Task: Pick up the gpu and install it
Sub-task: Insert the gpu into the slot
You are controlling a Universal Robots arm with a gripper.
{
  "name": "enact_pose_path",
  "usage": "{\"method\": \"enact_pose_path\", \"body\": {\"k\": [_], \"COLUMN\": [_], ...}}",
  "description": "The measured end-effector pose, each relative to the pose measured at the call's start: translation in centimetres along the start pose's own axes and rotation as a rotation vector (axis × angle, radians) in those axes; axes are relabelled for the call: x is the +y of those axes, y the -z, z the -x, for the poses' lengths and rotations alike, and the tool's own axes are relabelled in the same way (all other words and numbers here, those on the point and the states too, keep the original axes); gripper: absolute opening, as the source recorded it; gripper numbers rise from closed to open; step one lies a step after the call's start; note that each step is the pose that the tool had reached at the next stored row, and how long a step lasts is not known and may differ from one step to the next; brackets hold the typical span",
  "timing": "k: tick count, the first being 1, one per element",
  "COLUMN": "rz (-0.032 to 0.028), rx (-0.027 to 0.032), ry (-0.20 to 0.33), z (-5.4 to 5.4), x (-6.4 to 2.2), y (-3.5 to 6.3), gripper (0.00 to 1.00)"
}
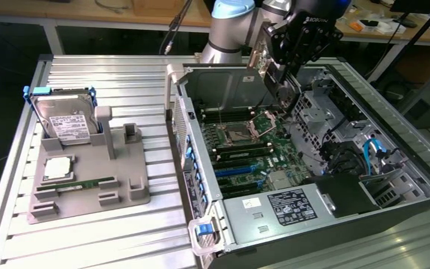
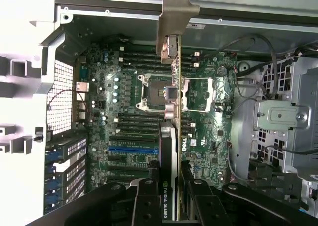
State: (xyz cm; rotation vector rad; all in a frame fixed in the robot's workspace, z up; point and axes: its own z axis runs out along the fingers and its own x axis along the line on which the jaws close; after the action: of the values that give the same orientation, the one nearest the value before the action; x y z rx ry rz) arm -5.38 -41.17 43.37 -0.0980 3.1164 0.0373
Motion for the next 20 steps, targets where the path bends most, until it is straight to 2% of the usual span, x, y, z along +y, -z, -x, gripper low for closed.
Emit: {"method": "enact_pose_path", "body": {"k": [2,6,9,20], "rz": [0.0000,-0.0001,0.0000,0.0055], "rx": [0.0000,0.0000,0.0000,0.0069], "ry": [0.000,0.000,0.000,0.218], "z": [0.1,1.3,1.3,1.3], "x": [-0.01,-0.08,-0.09,-0.09], "y": [0.00,-0.03,-0.03,-0.05], "gripper": [0.27,0.27,0.27,0.27]}}
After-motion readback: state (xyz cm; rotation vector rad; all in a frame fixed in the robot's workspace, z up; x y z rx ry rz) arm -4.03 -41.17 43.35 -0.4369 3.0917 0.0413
